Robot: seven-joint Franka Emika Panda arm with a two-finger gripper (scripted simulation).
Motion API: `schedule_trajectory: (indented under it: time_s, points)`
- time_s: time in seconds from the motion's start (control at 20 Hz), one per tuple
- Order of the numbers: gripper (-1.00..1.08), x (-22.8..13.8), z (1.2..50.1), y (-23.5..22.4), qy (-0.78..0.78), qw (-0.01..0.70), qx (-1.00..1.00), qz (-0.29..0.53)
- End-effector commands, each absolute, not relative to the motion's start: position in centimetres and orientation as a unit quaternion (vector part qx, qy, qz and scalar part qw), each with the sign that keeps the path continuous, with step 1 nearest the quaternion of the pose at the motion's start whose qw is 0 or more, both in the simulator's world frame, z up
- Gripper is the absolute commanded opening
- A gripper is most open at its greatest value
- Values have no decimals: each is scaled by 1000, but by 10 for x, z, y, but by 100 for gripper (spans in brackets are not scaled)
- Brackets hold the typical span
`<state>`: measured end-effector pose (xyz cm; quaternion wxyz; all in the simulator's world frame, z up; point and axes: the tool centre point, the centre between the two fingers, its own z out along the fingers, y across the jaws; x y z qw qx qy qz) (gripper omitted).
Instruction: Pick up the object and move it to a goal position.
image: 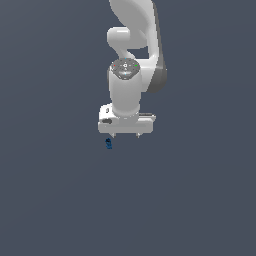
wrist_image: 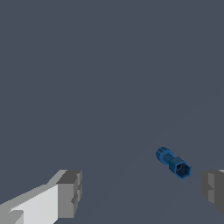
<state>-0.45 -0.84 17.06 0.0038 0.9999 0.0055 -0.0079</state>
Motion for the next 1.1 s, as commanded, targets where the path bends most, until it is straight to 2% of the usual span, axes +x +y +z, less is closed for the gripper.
schedule_trajectory:
  time_s: [0.0, 0.45, 1.05]
  points:
    - [100, -5, 171, -8, 6, 4, 1000, -8]
    - [100, -8, 183, -28, 5, 16, 1000, -11]
    - [100, -10, 175, -34, 31, 14, 999, -11]
